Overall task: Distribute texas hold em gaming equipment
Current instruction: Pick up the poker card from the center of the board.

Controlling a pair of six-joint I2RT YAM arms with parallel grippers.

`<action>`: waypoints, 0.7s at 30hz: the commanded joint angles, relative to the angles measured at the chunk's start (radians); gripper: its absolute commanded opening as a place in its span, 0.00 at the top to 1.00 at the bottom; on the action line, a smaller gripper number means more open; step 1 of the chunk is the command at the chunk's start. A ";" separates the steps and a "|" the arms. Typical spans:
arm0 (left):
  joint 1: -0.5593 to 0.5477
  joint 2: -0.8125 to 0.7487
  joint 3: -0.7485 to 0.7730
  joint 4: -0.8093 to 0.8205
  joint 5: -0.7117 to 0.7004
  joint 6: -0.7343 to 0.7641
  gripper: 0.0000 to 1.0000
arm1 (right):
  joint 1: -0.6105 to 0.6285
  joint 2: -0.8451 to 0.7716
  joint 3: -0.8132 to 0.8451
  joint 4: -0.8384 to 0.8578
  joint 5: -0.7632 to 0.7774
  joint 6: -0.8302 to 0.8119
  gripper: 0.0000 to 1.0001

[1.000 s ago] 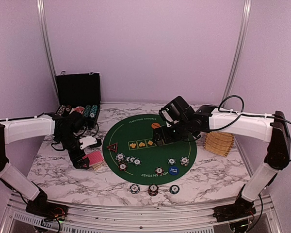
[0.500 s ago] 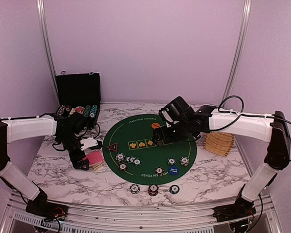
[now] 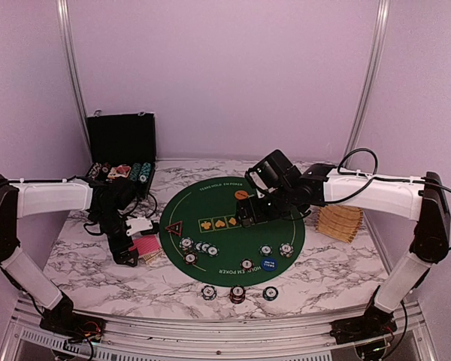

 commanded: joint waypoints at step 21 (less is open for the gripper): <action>-0.005 0.051 -0.002 0.075 -0.052 -0.004 0.01 | 0.014 -0.040 0.008 -0.007 0.004 0.009 0.01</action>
